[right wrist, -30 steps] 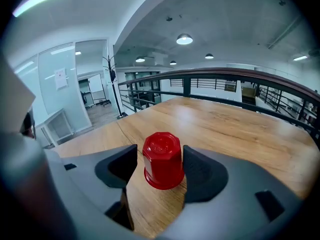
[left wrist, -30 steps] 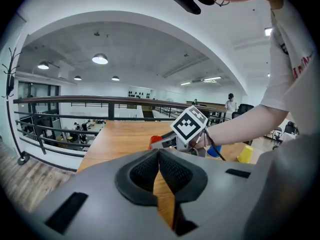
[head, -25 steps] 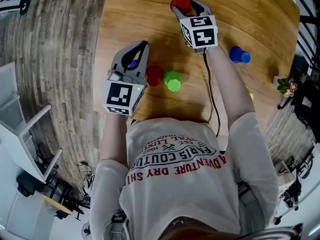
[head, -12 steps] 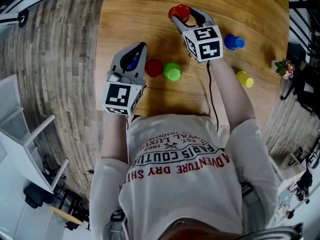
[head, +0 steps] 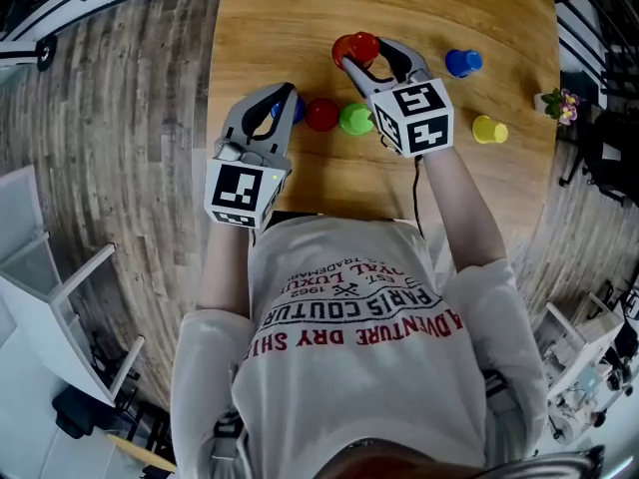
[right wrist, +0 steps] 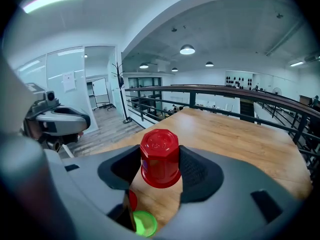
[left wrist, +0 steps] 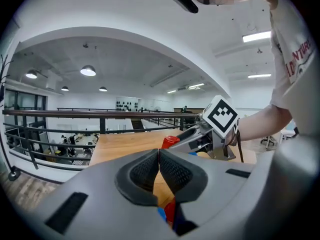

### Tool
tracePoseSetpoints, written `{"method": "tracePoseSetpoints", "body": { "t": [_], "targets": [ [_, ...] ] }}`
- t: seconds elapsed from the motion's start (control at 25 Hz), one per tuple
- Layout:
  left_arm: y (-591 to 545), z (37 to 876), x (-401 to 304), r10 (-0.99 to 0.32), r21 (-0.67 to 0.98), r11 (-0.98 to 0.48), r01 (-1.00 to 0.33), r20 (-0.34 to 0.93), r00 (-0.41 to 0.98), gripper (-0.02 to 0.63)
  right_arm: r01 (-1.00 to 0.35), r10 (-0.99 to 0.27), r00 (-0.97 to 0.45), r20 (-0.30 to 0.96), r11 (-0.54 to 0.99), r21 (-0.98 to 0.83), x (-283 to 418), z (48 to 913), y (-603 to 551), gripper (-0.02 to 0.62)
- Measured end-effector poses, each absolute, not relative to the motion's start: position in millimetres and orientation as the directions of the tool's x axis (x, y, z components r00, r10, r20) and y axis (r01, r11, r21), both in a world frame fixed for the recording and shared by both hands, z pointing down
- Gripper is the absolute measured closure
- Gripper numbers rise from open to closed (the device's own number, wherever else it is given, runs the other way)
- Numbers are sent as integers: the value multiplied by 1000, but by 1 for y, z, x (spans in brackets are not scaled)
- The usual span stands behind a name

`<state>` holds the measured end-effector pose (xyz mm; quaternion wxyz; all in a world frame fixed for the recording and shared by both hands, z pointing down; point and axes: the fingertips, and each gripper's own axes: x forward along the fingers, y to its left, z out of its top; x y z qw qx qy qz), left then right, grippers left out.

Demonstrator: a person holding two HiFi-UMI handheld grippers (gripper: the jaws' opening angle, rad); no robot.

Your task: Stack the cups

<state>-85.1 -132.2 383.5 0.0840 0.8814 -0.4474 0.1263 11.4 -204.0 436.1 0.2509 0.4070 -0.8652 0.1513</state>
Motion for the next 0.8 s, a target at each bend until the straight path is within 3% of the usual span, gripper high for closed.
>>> {"method": "tracePoseSetpoints", "body": {
  "t": [0.8],
  "targets": [
    [-69,385,-141,-727,53,-638,-768,288,623,589,-765,-586,-552,593,639,-80,-64,460,-111,344]
  ]
}}
